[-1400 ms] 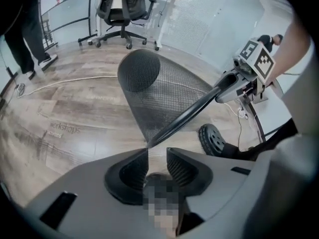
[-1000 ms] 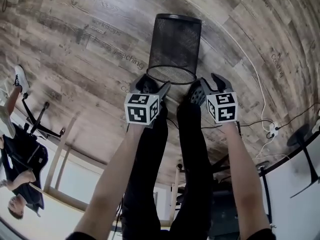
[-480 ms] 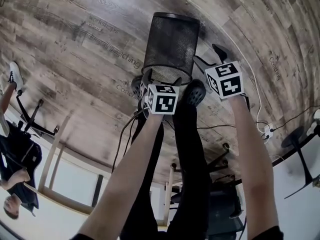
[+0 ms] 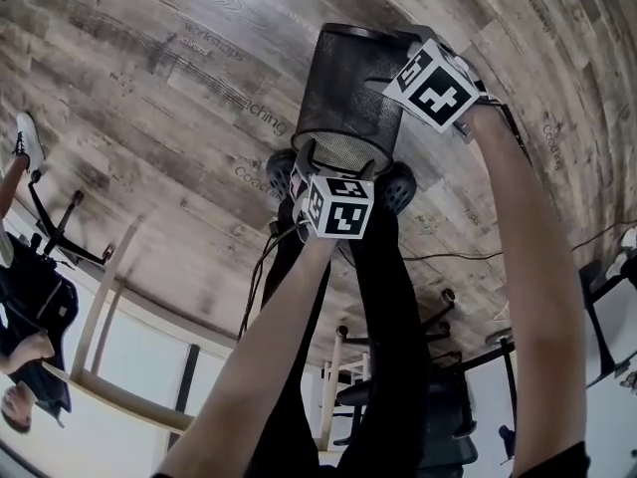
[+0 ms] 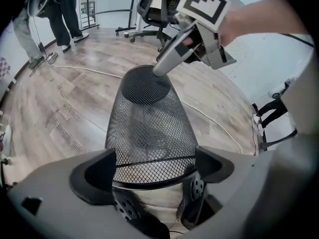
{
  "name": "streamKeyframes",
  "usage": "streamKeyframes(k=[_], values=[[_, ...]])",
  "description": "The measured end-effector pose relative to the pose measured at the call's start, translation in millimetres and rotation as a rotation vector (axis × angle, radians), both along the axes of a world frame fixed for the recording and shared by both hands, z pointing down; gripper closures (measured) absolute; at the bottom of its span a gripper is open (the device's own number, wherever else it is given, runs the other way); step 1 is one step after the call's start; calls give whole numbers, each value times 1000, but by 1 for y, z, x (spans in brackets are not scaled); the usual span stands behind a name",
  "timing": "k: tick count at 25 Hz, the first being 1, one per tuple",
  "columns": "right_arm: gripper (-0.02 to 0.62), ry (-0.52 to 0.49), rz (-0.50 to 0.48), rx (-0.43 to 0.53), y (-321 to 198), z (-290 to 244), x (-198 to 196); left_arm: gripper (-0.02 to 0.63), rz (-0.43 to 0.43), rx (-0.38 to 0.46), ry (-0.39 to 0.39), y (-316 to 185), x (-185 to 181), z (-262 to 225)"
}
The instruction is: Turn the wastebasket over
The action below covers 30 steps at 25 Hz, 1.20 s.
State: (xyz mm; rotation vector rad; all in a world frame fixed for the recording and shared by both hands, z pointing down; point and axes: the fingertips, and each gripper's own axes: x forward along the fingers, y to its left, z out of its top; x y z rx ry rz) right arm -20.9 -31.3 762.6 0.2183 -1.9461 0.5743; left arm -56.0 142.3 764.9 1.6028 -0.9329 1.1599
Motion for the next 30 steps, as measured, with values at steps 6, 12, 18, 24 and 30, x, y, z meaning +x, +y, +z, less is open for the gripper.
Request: streamKeyframes(k=[6, 12, 18, 24, 30], values=[[198, -25, -84, -118, 0, 23, 0, 117, -6, 16, 6, -2, 3, -1], [192, -2, -134, -162, -1, 24, 6, 114, -11, 62, -15, -1, 9, -1], [202, 78, -309, -123, 12, 7, 8, 110, -32, 76, -29, 9, 8, -2], [269, -28, -328, -81, 38, -41, -16, 109, -46, 68, -12, 47, -10, -5], [332, -191, -174, -195, 85, -99, -27, 109, 73, 19, 31, 95, -32, 0]])
